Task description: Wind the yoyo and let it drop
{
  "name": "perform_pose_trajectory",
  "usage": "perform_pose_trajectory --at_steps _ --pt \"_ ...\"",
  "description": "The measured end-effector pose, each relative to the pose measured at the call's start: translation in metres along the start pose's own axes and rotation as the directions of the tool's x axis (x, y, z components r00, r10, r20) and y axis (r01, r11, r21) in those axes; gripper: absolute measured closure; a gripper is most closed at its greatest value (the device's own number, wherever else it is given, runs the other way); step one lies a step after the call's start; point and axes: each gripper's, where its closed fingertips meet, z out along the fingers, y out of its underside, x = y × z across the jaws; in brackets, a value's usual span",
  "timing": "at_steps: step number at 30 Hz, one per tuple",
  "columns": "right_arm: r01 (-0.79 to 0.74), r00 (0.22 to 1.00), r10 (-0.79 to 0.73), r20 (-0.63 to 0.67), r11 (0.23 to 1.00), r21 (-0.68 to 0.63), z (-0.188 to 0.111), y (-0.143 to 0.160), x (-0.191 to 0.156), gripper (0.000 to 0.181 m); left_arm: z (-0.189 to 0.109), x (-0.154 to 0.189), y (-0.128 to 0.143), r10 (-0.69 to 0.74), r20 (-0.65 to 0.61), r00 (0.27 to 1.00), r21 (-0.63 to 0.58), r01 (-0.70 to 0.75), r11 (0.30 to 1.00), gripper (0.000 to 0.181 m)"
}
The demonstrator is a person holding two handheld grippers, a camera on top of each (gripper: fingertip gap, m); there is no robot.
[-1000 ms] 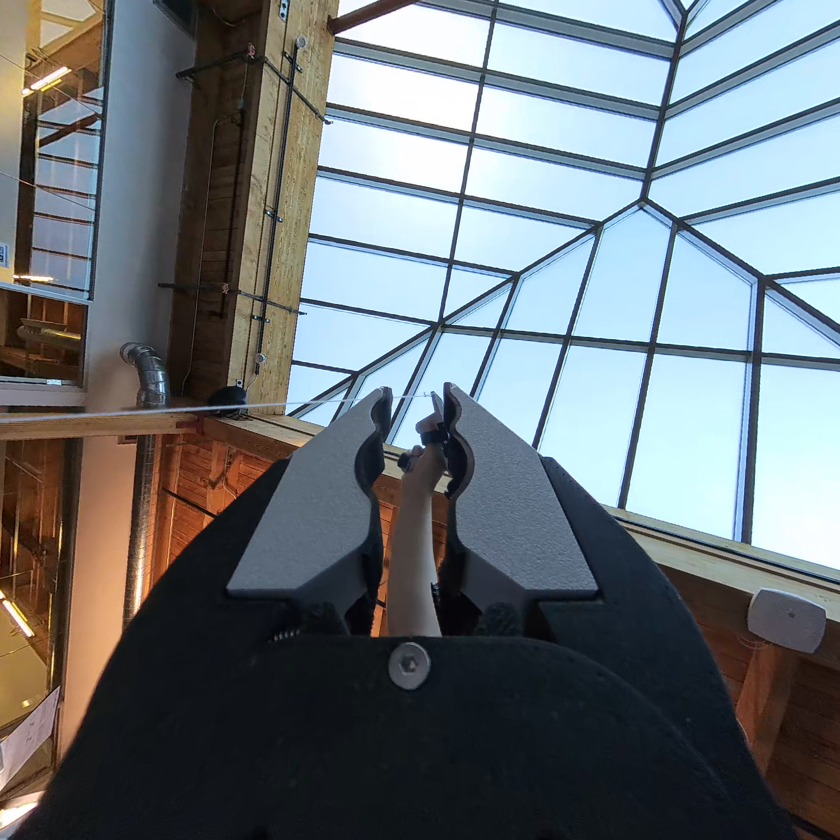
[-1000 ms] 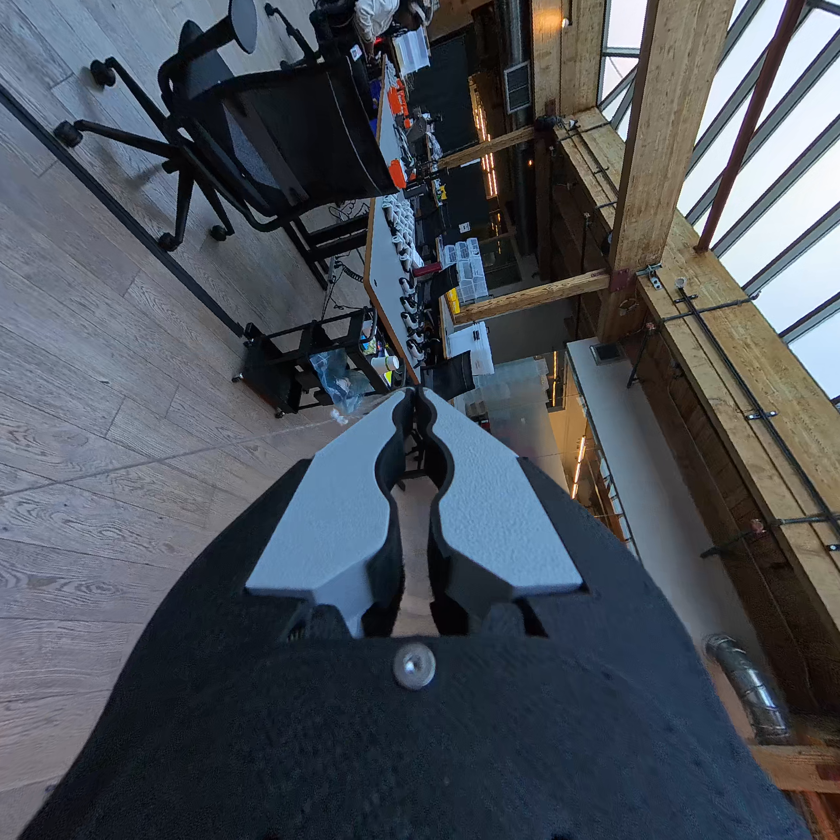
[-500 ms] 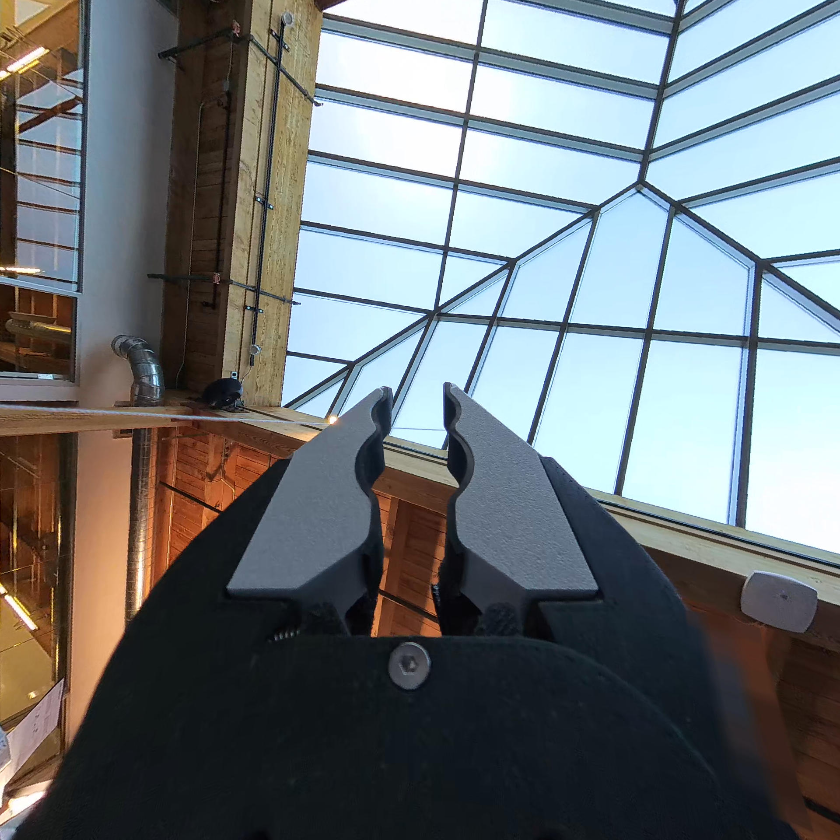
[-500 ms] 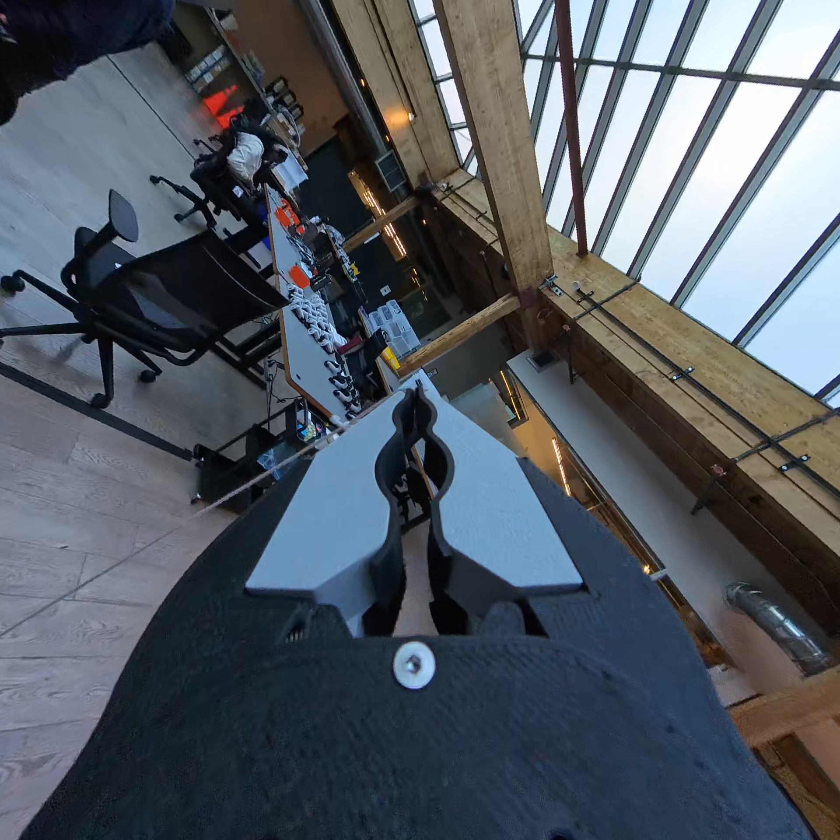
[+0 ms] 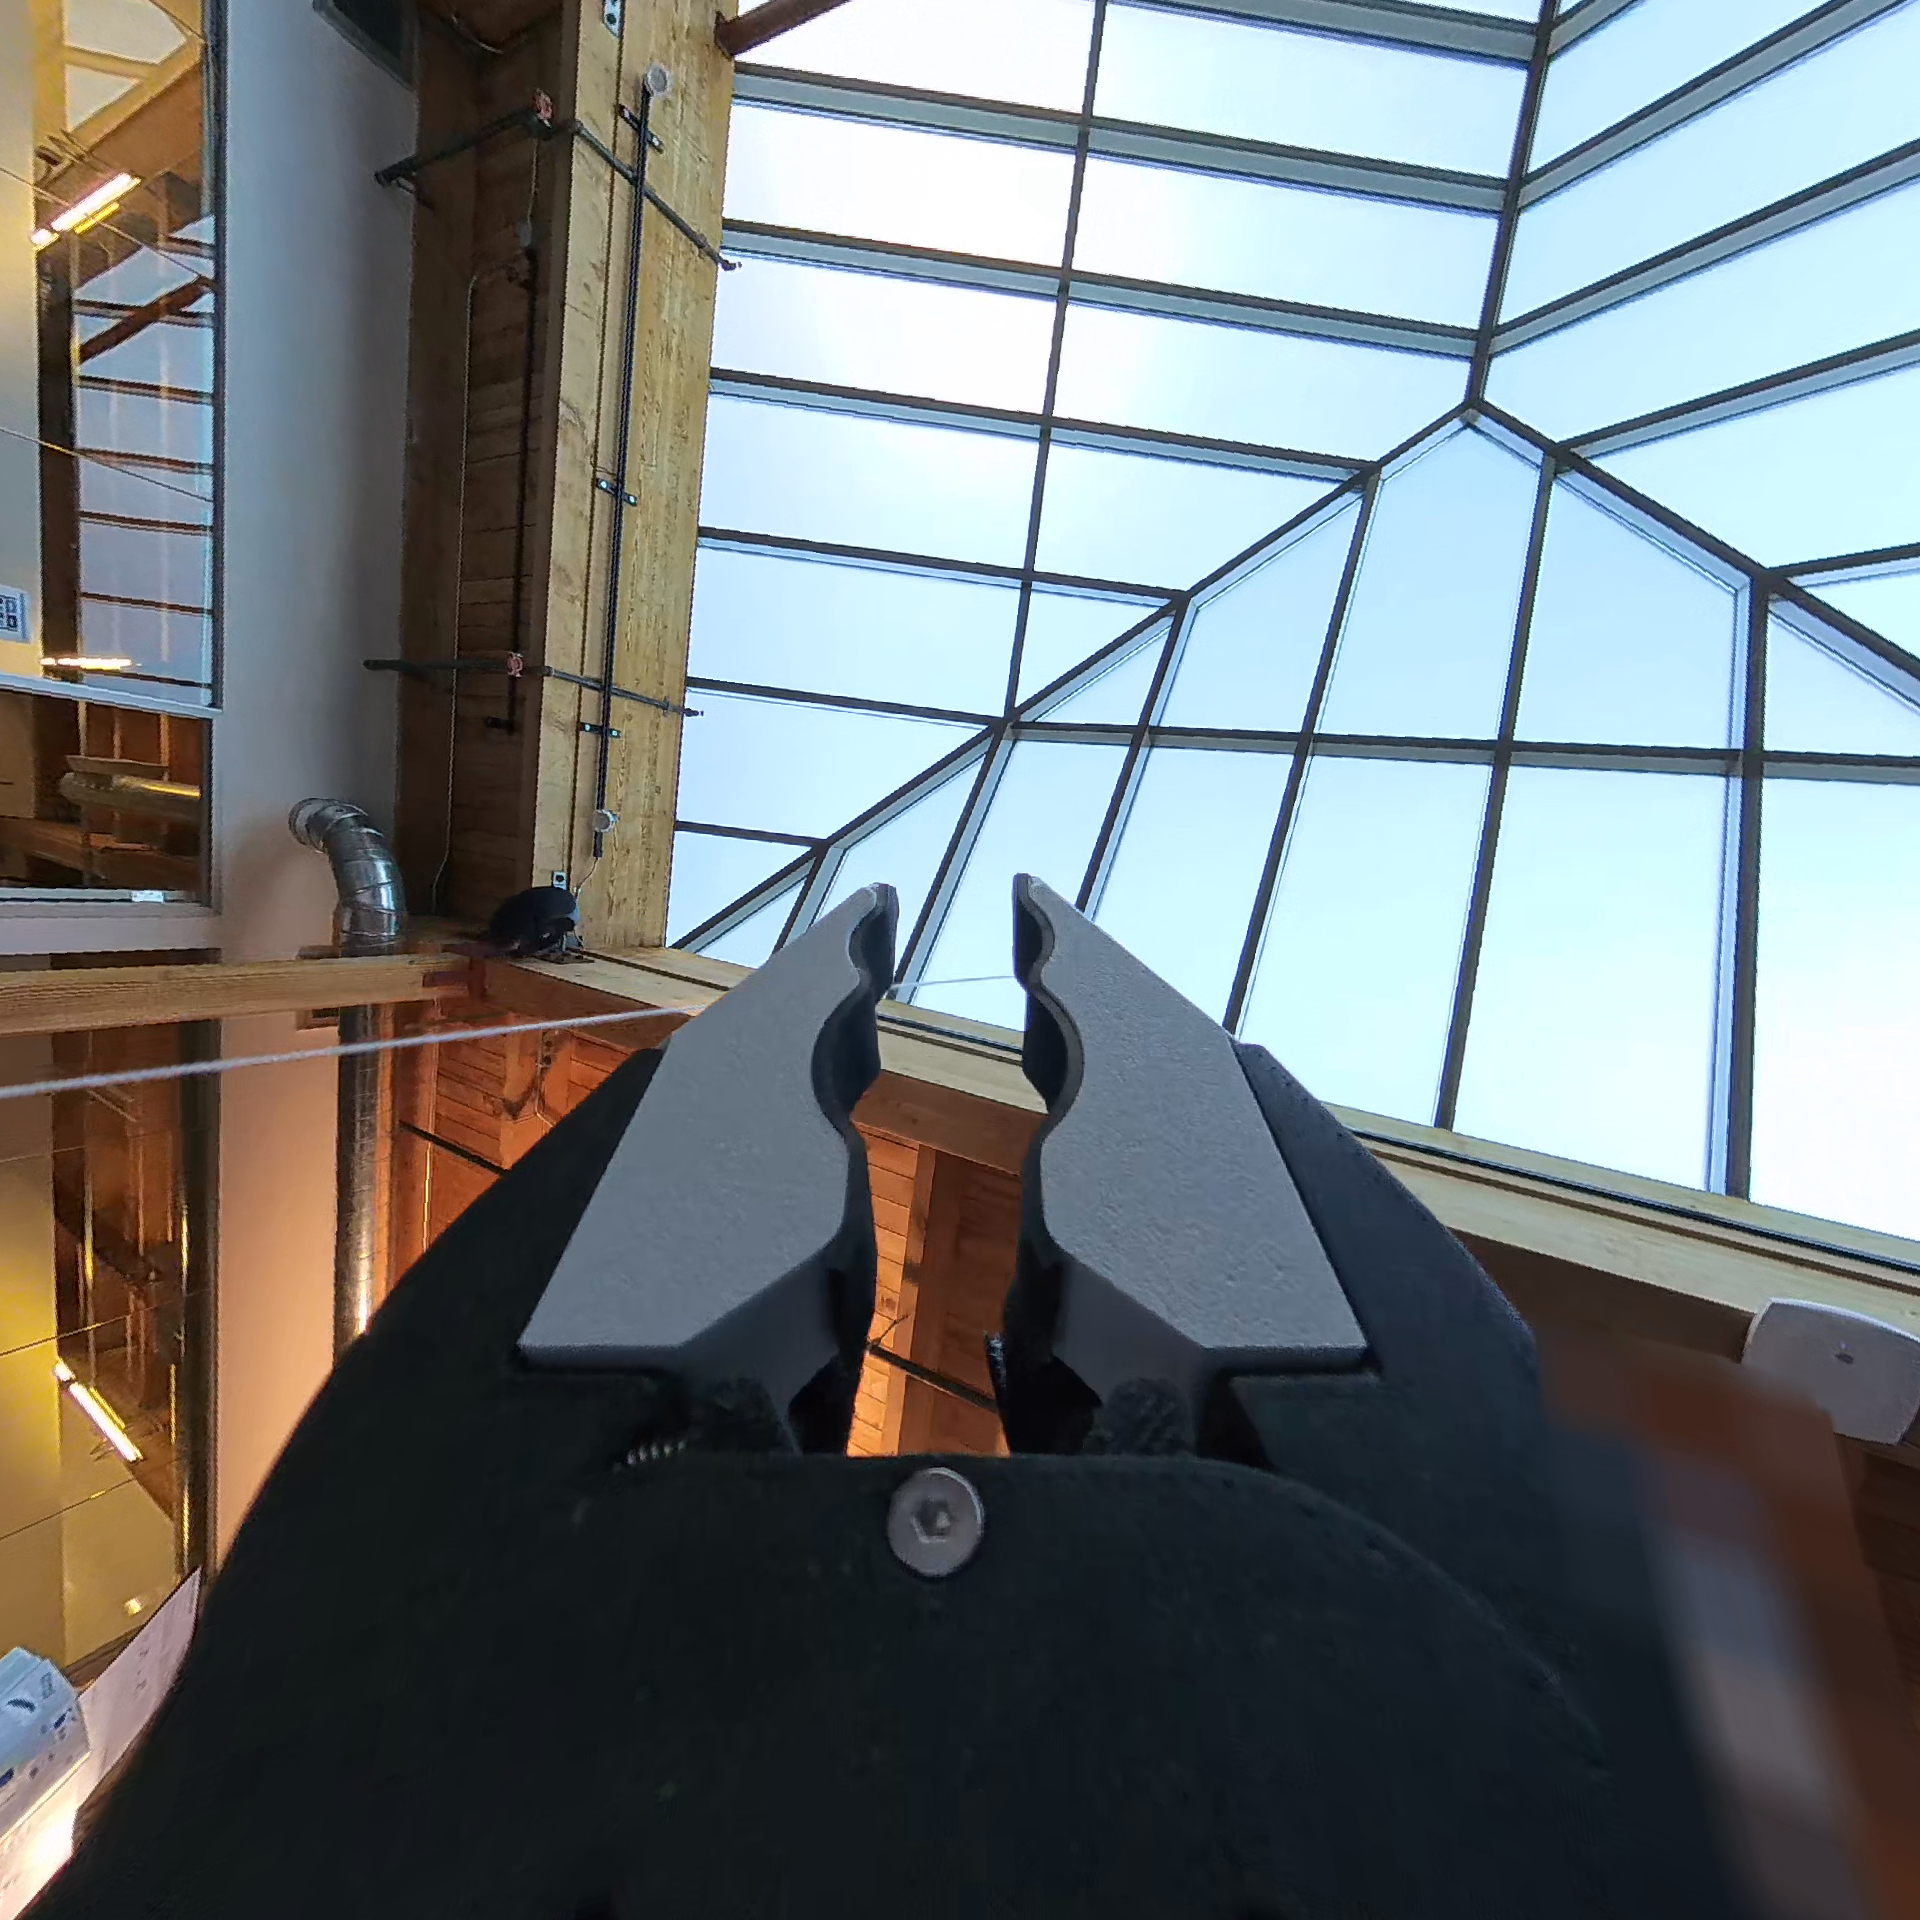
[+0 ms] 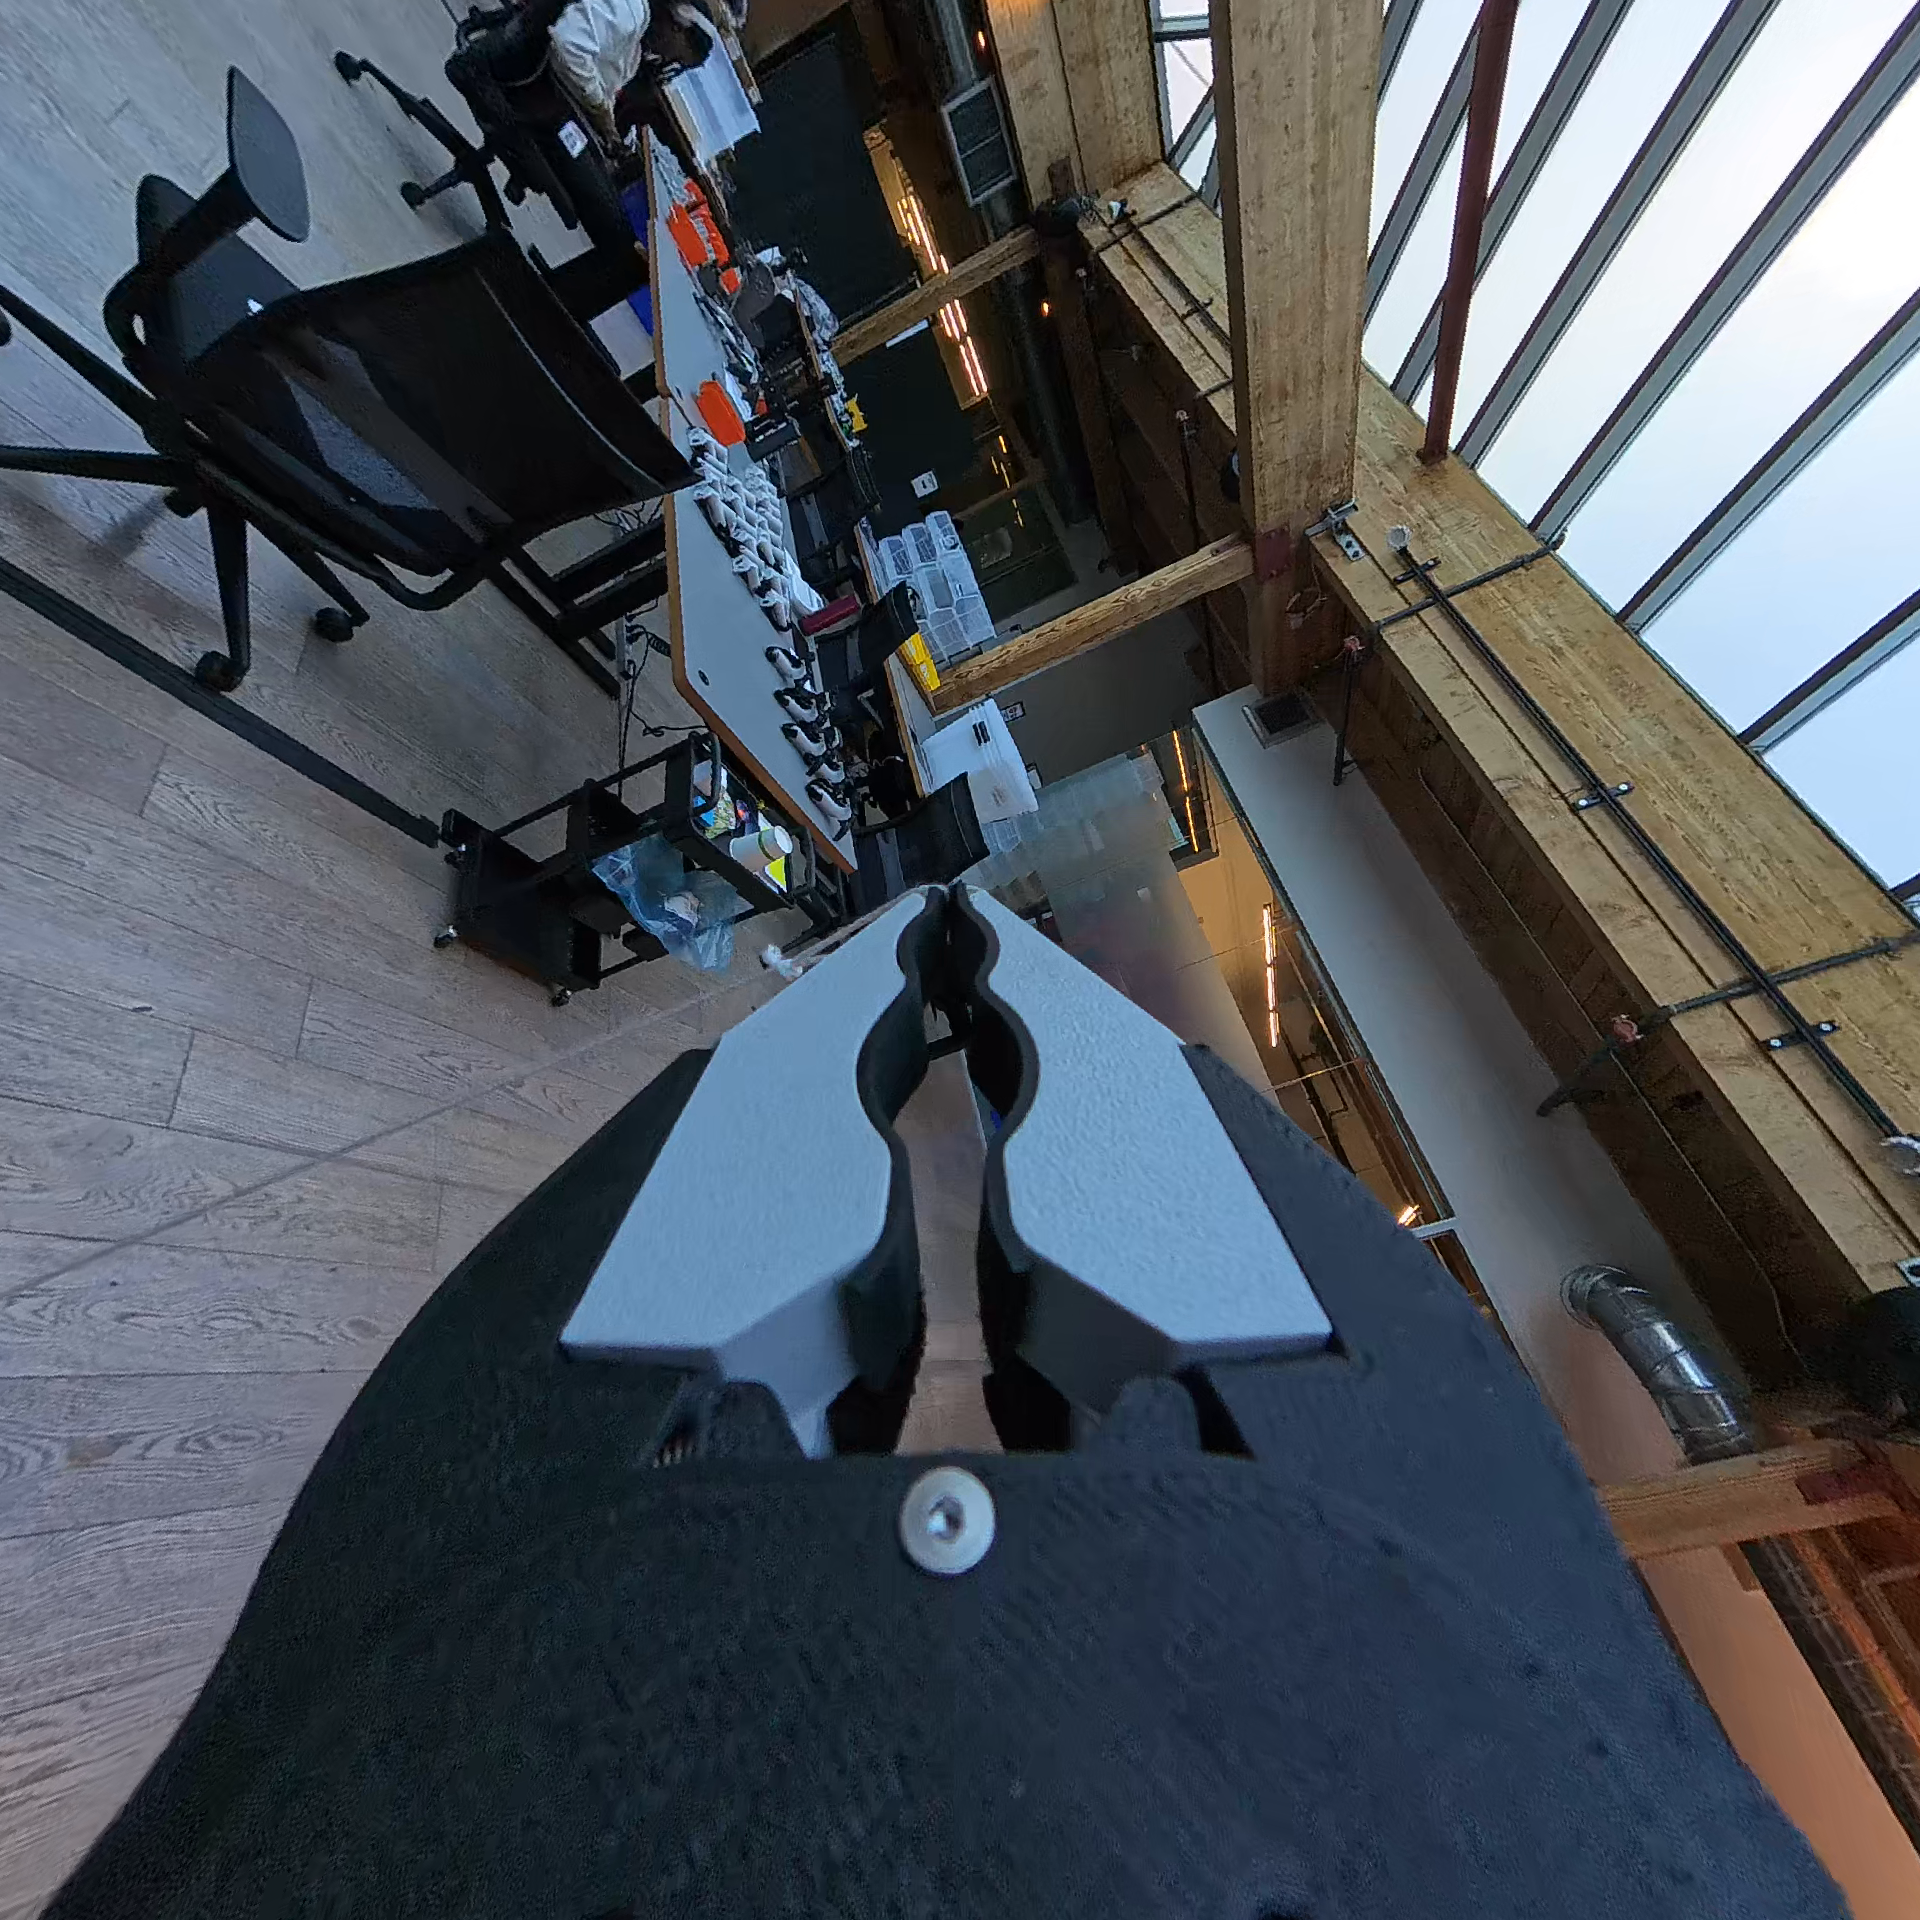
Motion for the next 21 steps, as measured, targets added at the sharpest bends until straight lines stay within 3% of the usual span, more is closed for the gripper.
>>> perform_pose_trajectory --at_steps 8,16,19,21 --pt "0.04 0.998 -0.037 0.06 0.998 -0.05 0.016 0.019 -0.028 0.181 -0.002 -0.004 0.001 -0.017 0.005 1.0 -0.002 0.017 1.0 0.161" --pt "0.028 0.998 -0.025 0.055 0.998 -0.052 0.015 0.024 -0.021 0.181 -0.003 -0.006 0.0 -0.014 0.011 1.0 -0.001 0.014 1.0 0.161" --pt "0.085 0.995 -0.08 0.056 0.992 -0.095 0.009 0.021 -0.01 0.181 -0.003 -0.008 0.002 -0.022 0.016 1.0 0.001 0.022 1.0 0.161" --pt "0.115 0.991 -0.121 -0.05 0.987 -0.11 -0.006 0.006 0.028 0.181 -0.001 -0.008 0.004 -0.026 0.016 1.0 -0.006 0.026 1.0 0.161"
